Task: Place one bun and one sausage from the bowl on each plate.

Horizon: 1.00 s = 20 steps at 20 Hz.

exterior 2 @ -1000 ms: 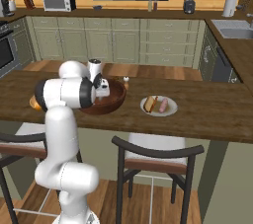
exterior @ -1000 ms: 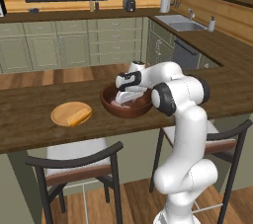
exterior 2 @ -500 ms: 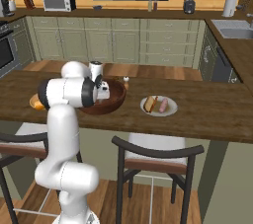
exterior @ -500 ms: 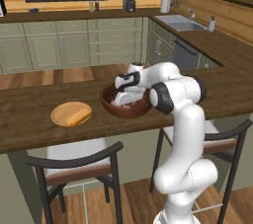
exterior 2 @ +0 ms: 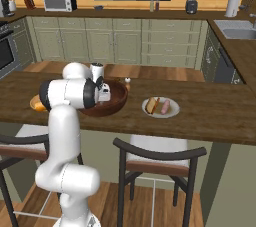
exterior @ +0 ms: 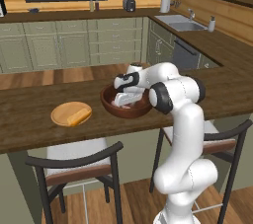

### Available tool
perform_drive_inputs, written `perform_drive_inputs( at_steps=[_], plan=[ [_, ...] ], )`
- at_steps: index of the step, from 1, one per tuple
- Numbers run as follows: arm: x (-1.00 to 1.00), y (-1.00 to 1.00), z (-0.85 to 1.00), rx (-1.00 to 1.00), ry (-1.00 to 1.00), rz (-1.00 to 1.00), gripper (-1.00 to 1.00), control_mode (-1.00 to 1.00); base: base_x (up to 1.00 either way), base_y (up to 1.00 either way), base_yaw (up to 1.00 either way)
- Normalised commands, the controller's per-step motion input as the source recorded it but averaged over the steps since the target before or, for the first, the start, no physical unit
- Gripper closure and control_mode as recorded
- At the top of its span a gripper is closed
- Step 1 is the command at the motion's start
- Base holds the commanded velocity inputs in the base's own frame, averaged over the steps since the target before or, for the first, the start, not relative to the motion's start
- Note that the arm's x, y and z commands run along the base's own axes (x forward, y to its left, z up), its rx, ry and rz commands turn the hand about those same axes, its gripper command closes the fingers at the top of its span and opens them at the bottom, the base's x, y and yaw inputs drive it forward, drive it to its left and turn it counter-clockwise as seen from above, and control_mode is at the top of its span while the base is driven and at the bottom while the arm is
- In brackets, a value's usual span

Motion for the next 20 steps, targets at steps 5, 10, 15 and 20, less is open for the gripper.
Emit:
perform_drive_inputs(
  at_steps=[5, 10, 15, 20],
  plan=[
    [0.00, 0.05, -0.07, 0.00, 0.00, 0.00, -1.00, -1.00, 0.00, 0.00, 0.00],
    [0.00, 0.14, -0.24, 0.02, 0.00, 0.05, -1.00, -1.00, 0.00, 0.00, 0.00],
    [0.00, 0.01, -0.09, 0.04, 0.00, 0.04, -1.00, -1.00, 0.00, 0.00, 0.00],
    [0.00, 0.00, 0.00, 0.00, 0.00, 0.00, -1.00, -1.00, 0.00, 0.00, 0.00]
  ],
)
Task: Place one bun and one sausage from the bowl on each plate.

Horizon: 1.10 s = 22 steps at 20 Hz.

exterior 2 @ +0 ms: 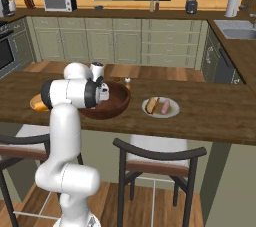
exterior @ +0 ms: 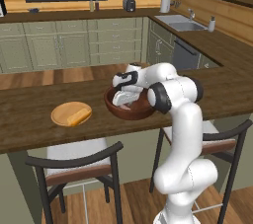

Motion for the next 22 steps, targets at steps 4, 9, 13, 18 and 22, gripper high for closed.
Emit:
perform_drive_inputs(
  at_steps=[4, 9, 13, 18, 22],
  plan=[
    [0.00, 0.00, 0.00, 0.00, 0.00, 0.00, -1.00, -1.00, 0.00, 0.00, 0.00],
    [0.00, 0.00, 0.00, 0.00, 0.00, 0.00, -1.00, -1.00, 0.00, 0.00, 0.00],
    [0.00, 0.00, 0.00, 0.00, 0.00, 0.00, -1.00, -1.00, 0.00, 0.00, 0.00],
    [0.00, 0.00, -0.17, 0.01, 0.00, 0.00, -1.00, -1.00, 0.00, 0.00, 0.00],
    [0.05, 0.00, -0.29, 0.06, 0.00, 0.00, -1.00, -1.00, 0.00, 0.00, 0.00]
  ],
)
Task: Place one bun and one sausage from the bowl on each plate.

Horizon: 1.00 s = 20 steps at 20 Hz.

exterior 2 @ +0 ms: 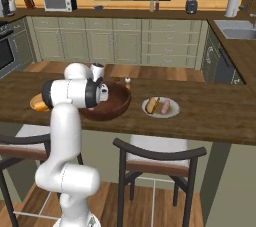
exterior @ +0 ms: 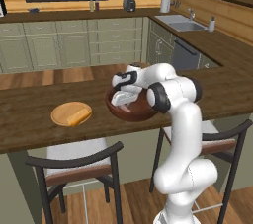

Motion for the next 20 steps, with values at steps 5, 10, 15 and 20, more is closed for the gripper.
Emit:
perform_drive_inputs(
  at_steps=[5, 10, 15, 20],
  plan=[
    [0.09, 0.00, -0.40, 0.08, 0.01, 0.00, 1.00, -1.00, 0.00, 0.00, 0.00],
    [0.00, -0.01, -0.57, 0.20, 0.03, -0.04, 1.00, -1.00, 0.00, 0.00, 0.00],
    [-0.26, -0.01, 0.05, 0.06, 0.00, -0.07, 1.00, -1.00, 0.00, 0.00, 0.00],
    [-0.50, 0.00, 0.40, 0.00, 0.00, -0.13, 1.00, -1.00, 0.00, 0.00, 0.00]
  ],
)
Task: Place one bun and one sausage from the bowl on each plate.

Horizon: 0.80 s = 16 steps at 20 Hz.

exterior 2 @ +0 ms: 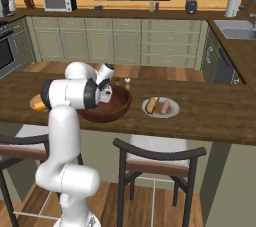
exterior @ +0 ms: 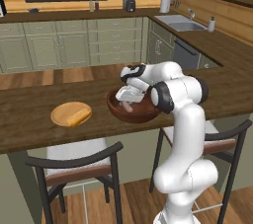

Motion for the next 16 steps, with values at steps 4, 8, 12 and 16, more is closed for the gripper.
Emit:
perform_drive_inputs(
  at_steps=[4, 8, 12, 16],
  plan=[
    [-0.07, 0.00, 0.17, 0.00, -0.06, -0.03, 1.00, -1.00, 0.00, 0.00, 0.00],
    [-0.08, 0.00, 0.04, -0.04, -0.19, -0.03, 1.00, -1.00, 0.00, 0.00, 0.00],
    [-0.28, 0.00, 0.18, -0.05, -0.20, -0.07, 1.00, -1.00, 0.00, 0.00, 0.00],
    [-0.70, 0.10, 0.30, -0.14, -0.20, -0.11, 1.00, -1.00, 0.00, 0.00, 0.00]
  ],
)
